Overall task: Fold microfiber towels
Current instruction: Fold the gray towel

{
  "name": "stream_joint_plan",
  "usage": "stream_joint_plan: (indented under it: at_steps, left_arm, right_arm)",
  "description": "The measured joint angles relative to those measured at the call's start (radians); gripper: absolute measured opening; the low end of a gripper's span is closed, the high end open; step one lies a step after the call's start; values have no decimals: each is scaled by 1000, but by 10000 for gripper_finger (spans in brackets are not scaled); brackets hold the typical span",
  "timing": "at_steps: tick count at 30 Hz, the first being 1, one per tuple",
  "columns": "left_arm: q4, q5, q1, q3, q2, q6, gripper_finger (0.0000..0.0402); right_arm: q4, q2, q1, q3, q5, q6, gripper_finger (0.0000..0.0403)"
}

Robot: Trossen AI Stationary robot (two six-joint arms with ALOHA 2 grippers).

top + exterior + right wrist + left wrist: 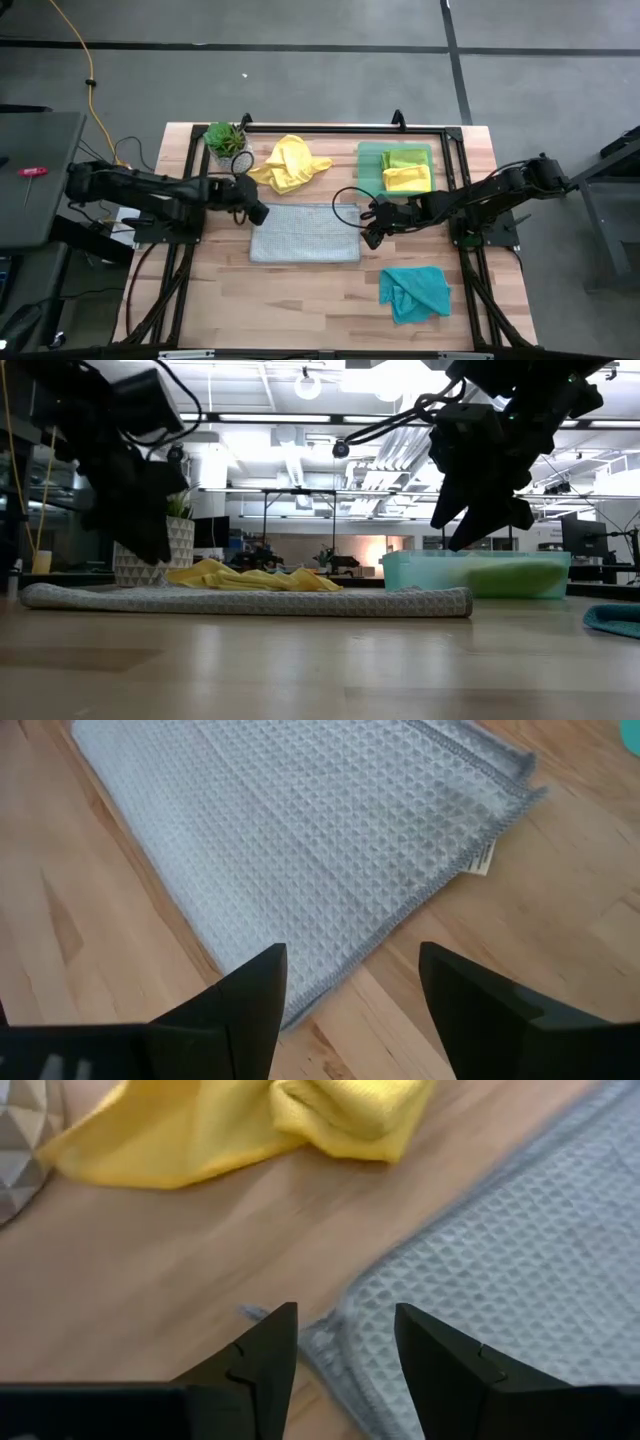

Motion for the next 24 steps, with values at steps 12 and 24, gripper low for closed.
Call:
stream_joint_plan:
  at_steps: [12,24]
  left_arm:
    - [33,78,63,11,104,37,156]
    - [78,42,63,11,156,37,132]
  right_arm:
    - [-3,0,0,0,1,-14,220]
    - [-3,1,0,0,3,-11,220]
